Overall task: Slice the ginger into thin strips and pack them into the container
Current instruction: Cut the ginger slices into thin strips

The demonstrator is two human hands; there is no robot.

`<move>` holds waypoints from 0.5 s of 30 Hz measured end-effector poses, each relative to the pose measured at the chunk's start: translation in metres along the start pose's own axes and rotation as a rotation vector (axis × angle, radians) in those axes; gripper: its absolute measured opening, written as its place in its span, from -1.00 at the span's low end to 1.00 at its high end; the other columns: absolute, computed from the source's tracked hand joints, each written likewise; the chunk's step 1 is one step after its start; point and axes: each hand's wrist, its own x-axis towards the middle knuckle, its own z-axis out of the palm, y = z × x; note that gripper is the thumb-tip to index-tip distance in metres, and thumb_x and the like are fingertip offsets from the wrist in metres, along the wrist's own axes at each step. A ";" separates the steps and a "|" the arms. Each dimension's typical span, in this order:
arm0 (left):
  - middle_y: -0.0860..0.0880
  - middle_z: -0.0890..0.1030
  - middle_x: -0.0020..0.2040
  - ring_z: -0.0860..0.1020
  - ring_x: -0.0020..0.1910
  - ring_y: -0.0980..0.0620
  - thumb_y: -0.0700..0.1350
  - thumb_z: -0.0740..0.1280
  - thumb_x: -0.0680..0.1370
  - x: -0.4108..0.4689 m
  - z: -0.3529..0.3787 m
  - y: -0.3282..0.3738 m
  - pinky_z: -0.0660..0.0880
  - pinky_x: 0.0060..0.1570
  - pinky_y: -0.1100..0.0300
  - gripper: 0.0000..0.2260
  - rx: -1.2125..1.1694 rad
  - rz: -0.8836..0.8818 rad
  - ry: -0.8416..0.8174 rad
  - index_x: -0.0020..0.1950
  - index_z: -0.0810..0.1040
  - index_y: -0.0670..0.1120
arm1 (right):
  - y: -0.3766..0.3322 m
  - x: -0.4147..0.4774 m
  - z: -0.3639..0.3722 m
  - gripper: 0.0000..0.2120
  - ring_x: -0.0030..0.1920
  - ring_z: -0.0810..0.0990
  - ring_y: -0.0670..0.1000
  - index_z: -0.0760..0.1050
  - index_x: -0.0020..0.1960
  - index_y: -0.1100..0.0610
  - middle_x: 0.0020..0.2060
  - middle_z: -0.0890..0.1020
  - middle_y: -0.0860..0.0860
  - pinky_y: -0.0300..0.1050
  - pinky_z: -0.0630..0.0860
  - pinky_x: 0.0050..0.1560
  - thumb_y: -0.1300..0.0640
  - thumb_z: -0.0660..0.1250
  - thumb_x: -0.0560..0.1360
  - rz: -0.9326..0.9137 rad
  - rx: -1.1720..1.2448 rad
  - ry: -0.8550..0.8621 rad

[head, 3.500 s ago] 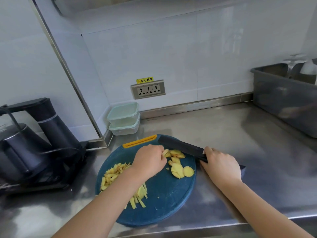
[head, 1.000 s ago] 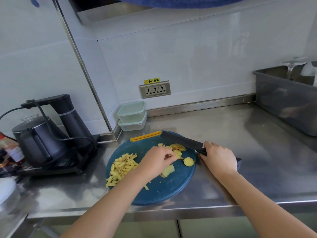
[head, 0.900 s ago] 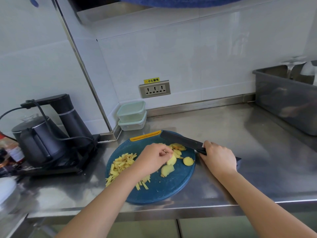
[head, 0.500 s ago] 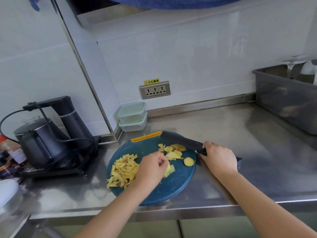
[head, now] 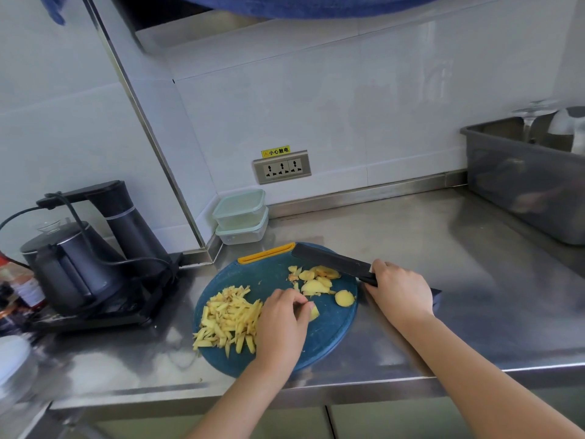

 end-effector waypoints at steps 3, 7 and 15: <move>0.12 0.48 -0.10 0.48 -0.10 0.14 0.03 0.34 0.53 0.000 -0.002 0.000 0.45 -0.10 0.28 -0.87 -0.025 -0.023 -0.063 0.03 0.60 0.05 | 0.000 0.001 0.000 -0.77 -0.10 0.59 0.08 0.37 0.03 0.09 -0.08 0.57 -0.01 -0.12 0.32 -0.28 -0.08 0.18 0.59 -0.006 0.018 0.008; 0.15 0.44 -0.19 0.47 -0.18 0.14 0.01 0.36 0.52 0.001 -0.005 0.003 0.47 -0.15 0.26 -0.92 -0.015 -0.056 -0.083 -0.06 0.58 0.03 | 0.001 0.000 -0.001 -0.76 -0.10 0.59 0.07 0.37 0.04 0.08 -0.07 0.57 -0.02 -0.13 0.34 -0.28 -0.10 0.18 0.59 0.001 0.007 0.000; 0.13 0.57 -0.15 0.51 -0.17 0.20 0.12 0.29 0.55 0.007 -0.021 0.007 0.45 -0.20 0.30 -0.82 0.104 -0.032 -0.196 -0.04 0.56 0.04 | 0.000 0.000 -0.002 -0.75 -0.08 0.59 0.08 0.29 -0.03 0.06 -0.06 0.57 -0.02 -0.13 0.30 -0.28 -0.12 0.16 0.58 0.024 0.009 -0.001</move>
